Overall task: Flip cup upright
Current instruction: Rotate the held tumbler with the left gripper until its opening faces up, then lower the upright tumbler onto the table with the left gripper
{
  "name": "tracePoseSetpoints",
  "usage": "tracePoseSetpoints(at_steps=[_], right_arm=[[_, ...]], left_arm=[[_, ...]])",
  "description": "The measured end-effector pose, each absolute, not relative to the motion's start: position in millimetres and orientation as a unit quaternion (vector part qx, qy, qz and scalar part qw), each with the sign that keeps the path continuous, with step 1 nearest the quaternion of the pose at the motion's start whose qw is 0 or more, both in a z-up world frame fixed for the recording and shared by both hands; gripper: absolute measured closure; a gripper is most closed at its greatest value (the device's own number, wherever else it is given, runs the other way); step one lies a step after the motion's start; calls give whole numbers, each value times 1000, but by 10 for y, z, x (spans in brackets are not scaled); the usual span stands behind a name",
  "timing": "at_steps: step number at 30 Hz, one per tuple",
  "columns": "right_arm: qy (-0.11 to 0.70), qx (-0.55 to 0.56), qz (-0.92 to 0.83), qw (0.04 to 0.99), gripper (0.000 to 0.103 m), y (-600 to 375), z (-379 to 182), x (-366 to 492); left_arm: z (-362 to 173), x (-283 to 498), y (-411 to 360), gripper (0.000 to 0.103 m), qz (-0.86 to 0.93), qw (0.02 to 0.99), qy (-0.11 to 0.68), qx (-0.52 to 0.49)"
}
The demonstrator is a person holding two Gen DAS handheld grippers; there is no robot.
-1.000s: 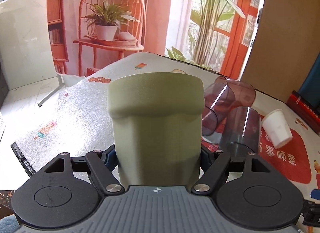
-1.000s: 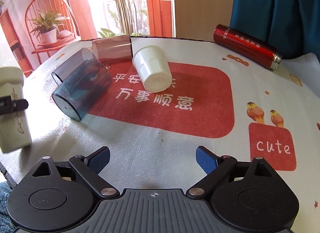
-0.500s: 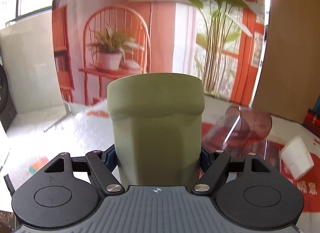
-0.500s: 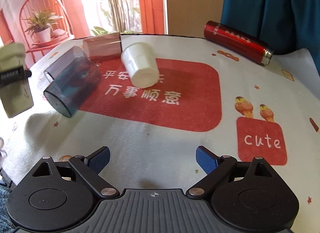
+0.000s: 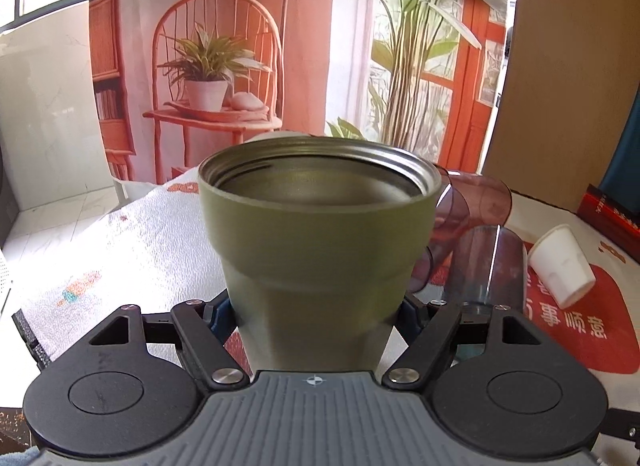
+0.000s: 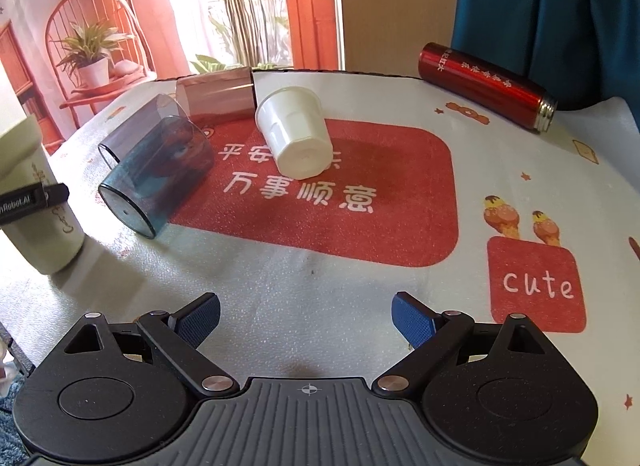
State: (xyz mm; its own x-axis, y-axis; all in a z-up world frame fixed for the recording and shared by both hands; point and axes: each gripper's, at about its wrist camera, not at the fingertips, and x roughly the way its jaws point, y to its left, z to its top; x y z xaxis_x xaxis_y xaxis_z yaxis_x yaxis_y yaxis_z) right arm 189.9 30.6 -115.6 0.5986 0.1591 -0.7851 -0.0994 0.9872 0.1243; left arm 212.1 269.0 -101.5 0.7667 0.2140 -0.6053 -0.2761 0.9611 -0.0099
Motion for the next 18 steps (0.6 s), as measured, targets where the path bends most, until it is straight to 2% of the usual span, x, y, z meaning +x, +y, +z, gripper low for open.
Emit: tracePoseSetpoints(at_steps=[7, 9, 10, 11, 15, 17, 18], right_arm=[[437, 43, 77, 895, 12, 302, -1061, 1828], [436, 47, 79, 895, 12, 296, -1021, 1802], [435, 49, 80, 896, 12, 294, -998, 1788], [434, 51, 81, 896, 12, 293, -973, 1770], [430, 55, 82, 898, 9, 292, -851, 1693], [426, 53, 83, 899, 1, 301, -776, 1639], [422, 52, 85, 901, 1, 305, -732, 1604]], left_arm=[[-986, 2072, 2729, 22, 108, 930, 345, -61], [-969, 2065, 2768, 16, 96, 925, 360, -76], [-953, 2050, 2776, 6, 93, 923, 365, -78], [-938, 2020, 2775, 2, 90, 922, 369, -77], [-856, 1898, 2798, 0, 75, 911, 398, -73], [-808, 1808, 2818, 0, 69, 909, 405, -73], [-781, 1766, 2828, 0, 70, 907, 408, -72]])
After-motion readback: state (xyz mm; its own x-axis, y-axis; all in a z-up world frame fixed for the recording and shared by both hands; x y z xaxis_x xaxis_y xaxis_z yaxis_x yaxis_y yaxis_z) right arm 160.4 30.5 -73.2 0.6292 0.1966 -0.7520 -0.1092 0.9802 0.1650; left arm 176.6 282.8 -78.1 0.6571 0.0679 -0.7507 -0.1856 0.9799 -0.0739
